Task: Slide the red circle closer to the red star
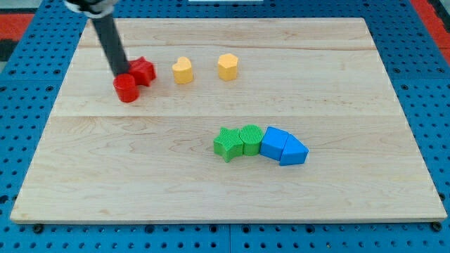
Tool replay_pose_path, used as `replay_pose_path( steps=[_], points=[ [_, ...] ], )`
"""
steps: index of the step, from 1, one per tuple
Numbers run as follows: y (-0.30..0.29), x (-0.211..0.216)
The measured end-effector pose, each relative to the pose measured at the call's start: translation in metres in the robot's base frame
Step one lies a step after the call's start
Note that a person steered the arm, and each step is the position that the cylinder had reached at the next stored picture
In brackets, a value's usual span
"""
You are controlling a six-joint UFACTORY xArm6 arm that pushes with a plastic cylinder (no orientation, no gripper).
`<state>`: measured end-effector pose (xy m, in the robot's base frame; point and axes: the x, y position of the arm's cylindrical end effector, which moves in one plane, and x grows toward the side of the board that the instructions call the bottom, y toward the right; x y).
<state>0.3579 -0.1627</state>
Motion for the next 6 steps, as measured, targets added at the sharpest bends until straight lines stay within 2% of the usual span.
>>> replay_pose_path(
  steps=[1,2,3,4,5,6],
  points=[
    [0.025,0.007],
    [-0.022,0.012],
    [-0.101,0.01],
    [-0.139,0.02],
    [-0.121,0.053],
    [-0.072,0.054]
  ],
)
